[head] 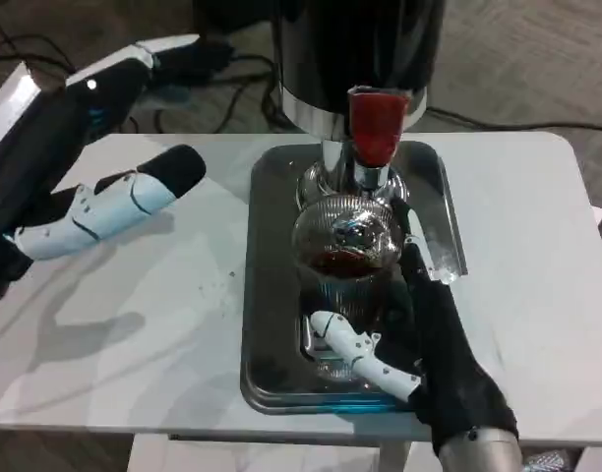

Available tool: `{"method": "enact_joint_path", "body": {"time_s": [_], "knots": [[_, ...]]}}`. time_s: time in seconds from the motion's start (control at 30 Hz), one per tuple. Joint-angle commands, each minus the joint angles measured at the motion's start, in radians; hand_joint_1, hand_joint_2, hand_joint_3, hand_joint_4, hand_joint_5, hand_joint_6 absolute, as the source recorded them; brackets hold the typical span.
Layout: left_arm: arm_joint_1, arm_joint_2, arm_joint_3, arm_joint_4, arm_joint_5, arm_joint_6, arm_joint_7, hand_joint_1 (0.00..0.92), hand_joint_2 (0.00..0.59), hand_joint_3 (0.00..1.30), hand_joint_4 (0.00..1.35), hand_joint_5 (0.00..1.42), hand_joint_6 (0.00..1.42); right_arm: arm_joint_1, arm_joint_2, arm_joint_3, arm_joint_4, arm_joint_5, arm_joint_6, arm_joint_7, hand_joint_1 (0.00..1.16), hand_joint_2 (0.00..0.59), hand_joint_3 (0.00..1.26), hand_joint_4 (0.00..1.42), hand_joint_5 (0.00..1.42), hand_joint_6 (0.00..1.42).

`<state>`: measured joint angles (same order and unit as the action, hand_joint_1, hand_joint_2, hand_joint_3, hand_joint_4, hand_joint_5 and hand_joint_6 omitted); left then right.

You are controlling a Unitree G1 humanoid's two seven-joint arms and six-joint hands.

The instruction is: Grasp the cup under the faucet to collect the drink, then remove the cup.

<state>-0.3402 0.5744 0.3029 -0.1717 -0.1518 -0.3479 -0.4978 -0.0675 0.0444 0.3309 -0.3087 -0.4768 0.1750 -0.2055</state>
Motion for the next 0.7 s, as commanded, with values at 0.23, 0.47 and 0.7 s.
{"method": "enact_joint_path", "body": {"time_s": [0.23,0.47,0.7], "knots": [[0.077,0.015,0.05,-0.057,-0.026,0.029,0.015,0.233,0.168,0.29,0.23,0.21,0.27,0.003,0.057,0.025,0.037,-0.016,0.031,-0.063,0.65,0.208,0.0,0.0,0.0,0.16],[0.094,0.021,0.068,-0.064,-0.03,0.038,0.013,0.233,0.168,0.29,0.23,0.22,0.27,-0.025,0.071,0.029,0.068,-0.014,0.052,-0.104,0.71,0.199,0.0,0.0,0.0,0.16],[0.111,0.02,0.068,-0.061,-0.028,0.038,0.008,0.234,0.173,0.29,0.23,0.22,0.28,-0.043,0.093,0.033,0.102,-0.002,0.073,-0.144,0.74,0.186,0.0,0.0,0.0,0.18]]}}
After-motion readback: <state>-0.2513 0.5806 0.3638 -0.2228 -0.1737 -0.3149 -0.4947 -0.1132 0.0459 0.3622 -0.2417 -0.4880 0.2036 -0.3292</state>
